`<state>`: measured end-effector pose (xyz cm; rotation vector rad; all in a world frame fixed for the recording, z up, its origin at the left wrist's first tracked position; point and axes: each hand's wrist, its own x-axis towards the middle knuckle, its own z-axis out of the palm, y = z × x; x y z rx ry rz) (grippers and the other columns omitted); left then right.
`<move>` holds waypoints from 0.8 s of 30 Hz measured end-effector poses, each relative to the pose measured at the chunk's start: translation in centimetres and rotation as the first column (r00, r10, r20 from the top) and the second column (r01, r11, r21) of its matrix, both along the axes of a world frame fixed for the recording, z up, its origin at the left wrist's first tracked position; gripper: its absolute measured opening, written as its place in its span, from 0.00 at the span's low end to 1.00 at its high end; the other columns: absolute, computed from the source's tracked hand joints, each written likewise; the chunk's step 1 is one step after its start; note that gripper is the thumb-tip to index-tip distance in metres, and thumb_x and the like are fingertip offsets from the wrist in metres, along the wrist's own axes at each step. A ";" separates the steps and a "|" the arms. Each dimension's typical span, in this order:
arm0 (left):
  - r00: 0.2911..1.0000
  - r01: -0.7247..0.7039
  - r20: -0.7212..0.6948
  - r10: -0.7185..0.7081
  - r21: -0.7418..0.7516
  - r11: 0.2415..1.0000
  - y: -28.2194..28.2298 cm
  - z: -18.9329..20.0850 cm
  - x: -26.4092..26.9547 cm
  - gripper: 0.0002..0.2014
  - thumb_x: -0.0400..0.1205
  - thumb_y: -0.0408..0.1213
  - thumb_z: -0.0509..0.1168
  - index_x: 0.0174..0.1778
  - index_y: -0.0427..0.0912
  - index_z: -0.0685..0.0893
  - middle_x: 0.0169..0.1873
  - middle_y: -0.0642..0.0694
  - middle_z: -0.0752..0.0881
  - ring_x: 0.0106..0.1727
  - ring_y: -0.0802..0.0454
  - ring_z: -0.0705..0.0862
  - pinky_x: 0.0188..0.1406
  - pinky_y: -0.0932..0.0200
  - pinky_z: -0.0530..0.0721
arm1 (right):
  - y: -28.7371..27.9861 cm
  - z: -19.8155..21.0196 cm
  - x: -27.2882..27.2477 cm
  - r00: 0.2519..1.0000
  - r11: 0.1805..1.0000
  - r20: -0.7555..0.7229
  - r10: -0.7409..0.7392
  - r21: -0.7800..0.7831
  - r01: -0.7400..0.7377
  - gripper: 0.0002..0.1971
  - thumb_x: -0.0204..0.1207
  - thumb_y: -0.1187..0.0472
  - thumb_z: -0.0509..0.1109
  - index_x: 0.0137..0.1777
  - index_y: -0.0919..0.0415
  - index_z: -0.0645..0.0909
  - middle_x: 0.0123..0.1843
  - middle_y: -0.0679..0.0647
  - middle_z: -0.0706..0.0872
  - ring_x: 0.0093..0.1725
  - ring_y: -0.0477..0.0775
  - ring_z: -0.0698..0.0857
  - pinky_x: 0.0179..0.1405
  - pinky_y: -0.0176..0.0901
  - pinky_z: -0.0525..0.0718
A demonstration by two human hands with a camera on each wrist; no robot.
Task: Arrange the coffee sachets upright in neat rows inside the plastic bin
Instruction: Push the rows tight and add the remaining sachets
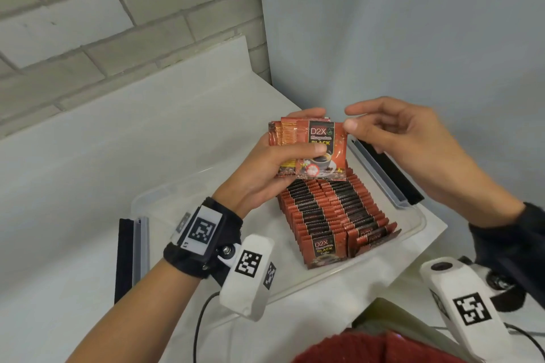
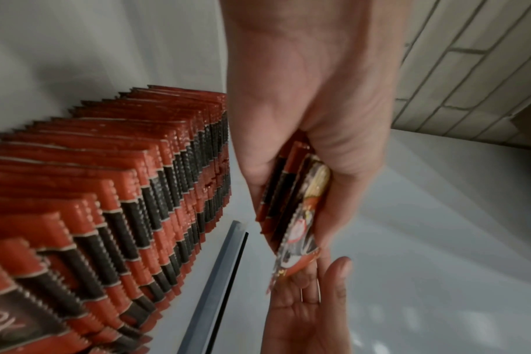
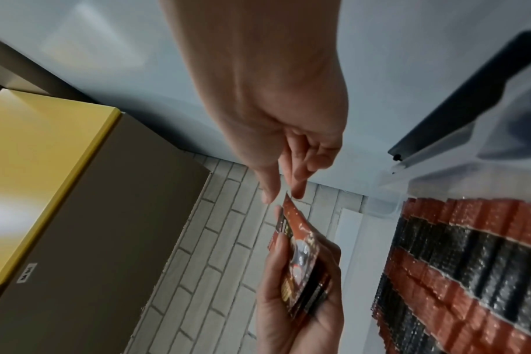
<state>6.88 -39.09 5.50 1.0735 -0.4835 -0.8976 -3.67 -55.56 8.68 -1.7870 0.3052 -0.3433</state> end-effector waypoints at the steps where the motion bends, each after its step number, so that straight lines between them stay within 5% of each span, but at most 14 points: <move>1: 1.000 0.010 0.003 -0.010 0.011 1.000 0.0 0.0 0.0 0.22 0.74 0.22 0.68 0.61 0.46 0.83 0.54 0.41 0.88 0.55 0.41 0.88 0.52 0.49 0.87 | 0.0 0.0 0.0 1.000 1.000 0.002 0.000 -0.004 0.000 0.15 0.70 0.51 0.74 0.55 0.55 0.86 0.39 0.46 0.91 0.39 0.36 0.86 0.34 0.22 0.77; 9: 0.997 -0.036 -0.066 0.035 -0.004 0.999 -0.1 0.2 0.0 0.14 0.78 0.32 0.67 0.58 0.47 0.85 0.55 0.40 0.88 0.54 0.44 0.88 0.54 0.50 0.87 | -0.7 -0.1 -0.3 0.997 0.998 -0.039 0.059 0.012 -0.059 0.06 0.74 0.60 0.73 0.50 0.54 0.89 0.40 0.47 0.91 0.40 0.37 0.87 0.35 0.21 0.77; 15: 0.985 -0.133 -0.119 0.129 -0.033 0.991 0.0 0.4 0.5 0.14 0.76 0.39 0.65 0.58 0.46 0.84 0.44 0.40 0.88 0.42 0.49 0.88 0.46 0.54 0.88 | 0.1 -0.4 -2.1 0.957 0.965 -0.137 0.255 0.104 -0.242 0.06 0.75 0.63 0.70 0.48 0.60 0.88 0.43 0.52 0.92 0.44 0.46 0.90 0.41 0.30 0.86; 20: 0.980 -0.147 -0.139 0.141 -0.032 0.989 0.0 0.3 0.5 0.14 0.78 0.38 0.66 0.60 0.45 0.84 0.46 0.39 0.88 0.44 0.48 0.87 0.49 0.53 0.87 | 1.7 -2.3 -3.2 0.941 0.929 -0.176 0.288 -0.189 -0.319 0.05 0.77 0.61 0.71 0.45 0.52 0.88 0.40 0.42 0.90 0.39 0.38 0.87 0.39 0.26 0.81; 24: 0.979 -0.153 -0.141 0.148 -0.024 0.988 -0.1 0.3 0.5 0.15 0.78 0.39 0.66 0.60 0.44 0.84 0.47 0.38 0.88 0.44 0.48 0.87 0.49 0.53 0.87 | 1.9 -3.3 -3.5 0.915 0.786 -0.202 0.349 -0.468 -0.403 0.05 0.77 0.60 0.72 0.46 0.49 0.88 0.35 0.25 0.83 0.38 0.28 0.81 0.34 0.17 0.72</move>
